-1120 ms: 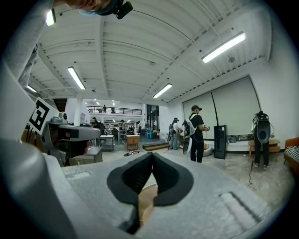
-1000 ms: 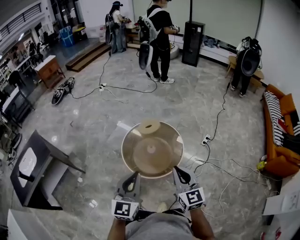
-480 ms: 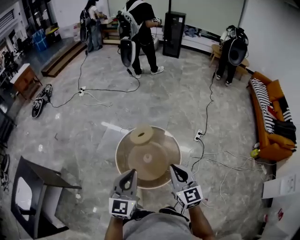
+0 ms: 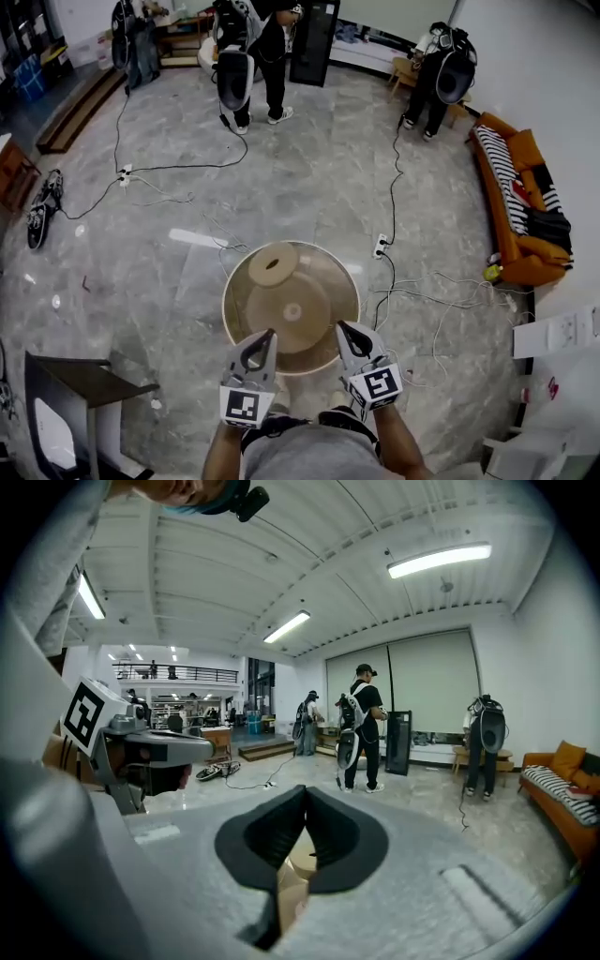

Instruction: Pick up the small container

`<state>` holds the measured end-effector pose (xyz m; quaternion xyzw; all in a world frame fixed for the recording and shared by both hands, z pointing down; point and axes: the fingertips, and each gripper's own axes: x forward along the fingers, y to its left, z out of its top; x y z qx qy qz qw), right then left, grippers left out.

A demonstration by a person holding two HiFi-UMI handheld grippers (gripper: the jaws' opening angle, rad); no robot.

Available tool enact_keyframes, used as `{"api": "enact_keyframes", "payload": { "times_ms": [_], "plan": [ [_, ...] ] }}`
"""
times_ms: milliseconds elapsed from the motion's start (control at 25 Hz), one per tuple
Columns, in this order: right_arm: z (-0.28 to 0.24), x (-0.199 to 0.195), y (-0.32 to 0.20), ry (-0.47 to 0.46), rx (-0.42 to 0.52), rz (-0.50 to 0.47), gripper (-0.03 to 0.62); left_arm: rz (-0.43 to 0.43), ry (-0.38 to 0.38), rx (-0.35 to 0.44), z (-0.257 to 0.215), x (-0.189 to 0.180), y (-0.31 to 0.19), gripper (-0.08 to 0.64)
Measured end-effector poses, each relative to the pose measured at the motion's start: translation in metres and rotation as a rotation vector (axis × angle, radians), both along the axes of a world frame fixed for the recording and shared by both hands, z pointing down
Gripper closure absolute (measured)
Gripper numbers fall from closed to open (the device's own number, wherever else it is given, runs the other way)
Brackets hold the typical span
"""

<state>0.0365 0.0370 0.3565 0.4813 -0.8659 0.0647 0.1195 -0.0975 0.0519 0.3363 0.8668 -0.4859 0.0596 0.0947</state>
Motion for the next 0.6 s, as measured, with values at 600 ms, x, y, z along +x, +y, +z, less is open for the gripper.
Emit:
{"api": "enact_keyframes", "payload": {
  "times_ms": [600],
  "plan": [
    [0.05,-0.023,-0.038,0.016,-0.029,0.116,0.592,0.145,0.037,-0.08,0.067,-0.006,-0.054,0.541]
  ]
}}
